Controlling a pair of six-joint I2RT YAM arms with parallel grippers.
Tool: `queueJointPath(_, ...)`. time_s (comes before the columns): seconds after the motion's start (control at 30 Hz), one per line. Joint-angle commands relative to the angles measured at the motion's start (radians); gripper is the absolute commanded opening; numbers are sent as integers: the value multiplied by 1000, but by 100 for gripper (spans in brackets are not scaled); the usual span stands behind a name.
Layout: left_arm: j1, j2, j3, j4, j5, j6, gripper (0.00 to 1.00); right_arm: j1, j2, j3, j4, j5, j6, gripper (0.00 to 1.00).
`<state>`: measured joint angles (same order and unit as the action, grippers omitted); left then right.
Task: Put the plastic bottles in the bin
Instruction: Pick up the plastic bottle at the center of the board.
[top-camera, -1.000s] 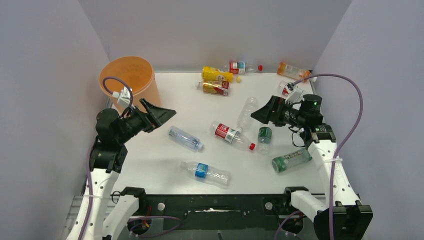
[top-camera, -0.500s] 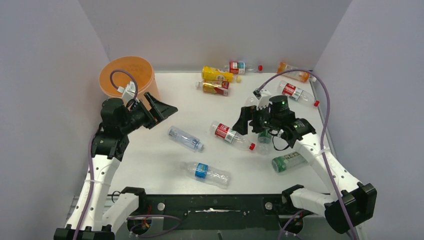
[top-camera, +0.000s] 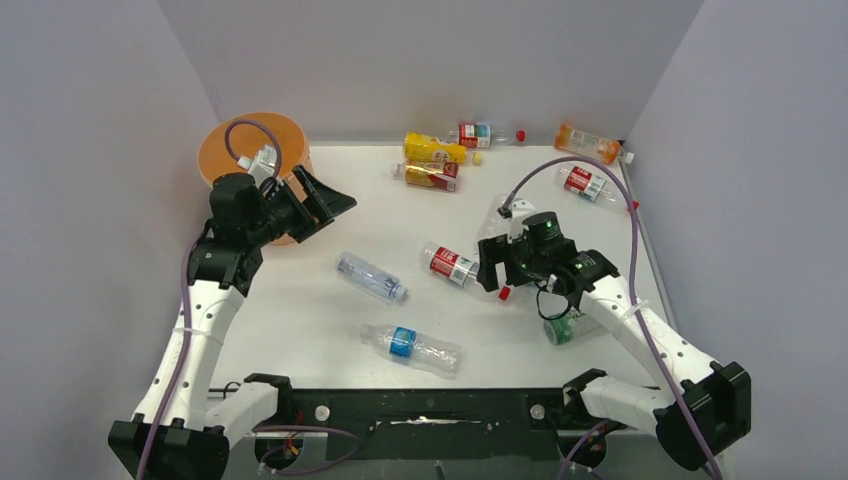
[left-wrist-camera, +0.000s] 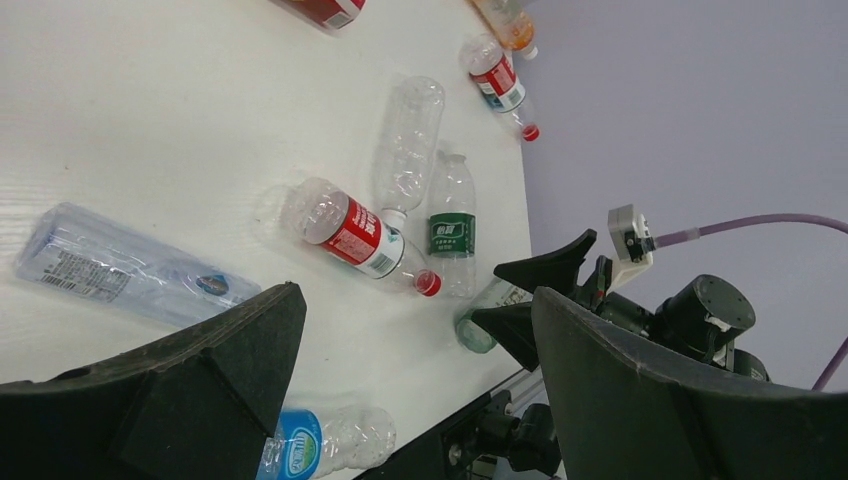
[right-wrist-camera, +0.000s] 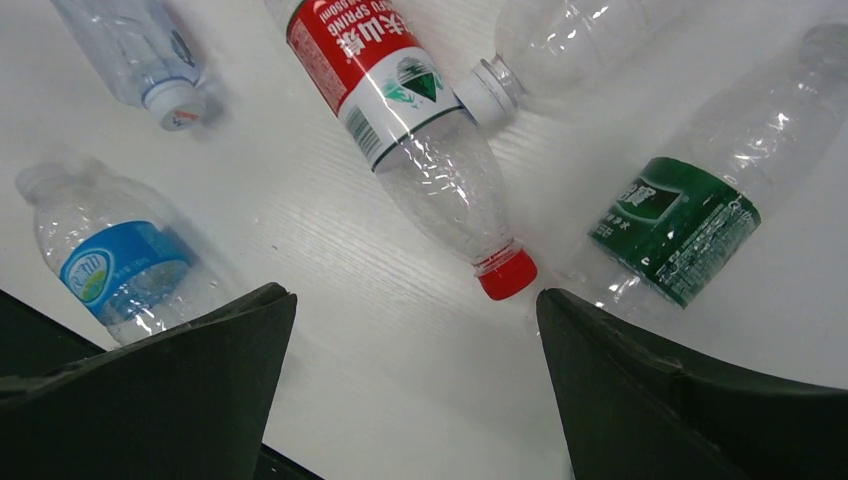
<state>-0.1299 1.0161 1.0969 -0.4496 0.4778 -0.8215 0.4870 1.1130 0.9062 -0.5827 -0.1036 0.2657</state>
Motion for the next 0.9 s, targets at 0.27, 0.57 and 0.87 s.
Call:
queueJointPath(0.27, -212, 98, -56, 109, -177, 12, 84, 15, 40, -1, 49, 22, -38, 93)
queueJointPath(0.57, -370, 152, -98, 149, -278, 31, 84, 38, 196, -29, 146, 59, -14, 91)
queueJointPath(0.87, -371, 115, -149, 148, -232, 78, 84, 74, 326, -32, 218, 62, -4, 87)
